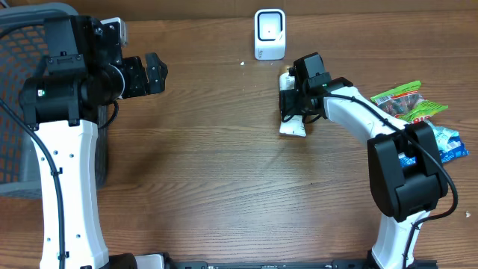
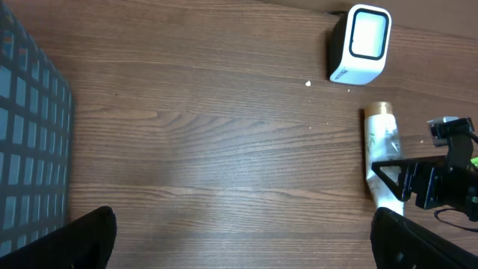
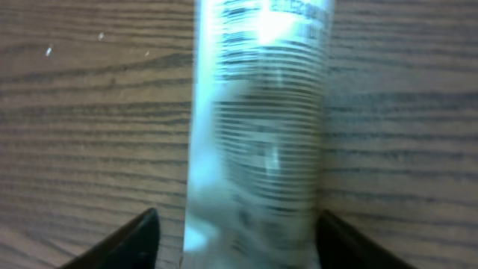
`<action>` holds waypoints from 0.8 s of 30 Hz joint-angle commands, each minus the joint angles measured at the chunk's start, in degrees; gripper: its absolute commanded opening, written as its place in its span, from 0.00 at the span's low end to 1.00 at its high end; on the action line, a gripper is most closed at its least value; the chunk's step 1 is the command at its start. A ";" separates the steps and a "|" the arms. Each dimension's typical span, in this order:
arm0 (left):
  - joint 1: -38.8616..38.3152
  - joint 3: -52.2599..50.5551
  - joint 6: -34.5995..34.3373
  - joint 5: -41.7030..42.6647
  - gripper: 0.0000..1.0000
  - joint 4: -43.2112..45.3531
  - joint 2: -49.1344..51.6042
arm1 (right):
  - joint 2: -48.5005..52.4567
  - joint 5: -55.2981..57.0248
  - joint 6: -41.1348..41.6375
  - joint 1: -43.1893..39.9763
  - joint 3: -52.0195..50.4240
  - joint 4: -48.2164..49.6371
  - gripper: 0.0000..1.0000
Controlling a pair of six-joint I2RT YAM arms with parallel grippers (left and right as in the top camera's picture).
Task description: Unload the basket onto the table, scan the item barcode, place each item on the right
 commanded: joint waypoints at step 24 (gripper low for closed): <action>0.15 1.18 -0.39 -0.37 1.00 0.07 0.09 | 6.43 -27.30 -12.20 -9.01 2.47 0.52 0.04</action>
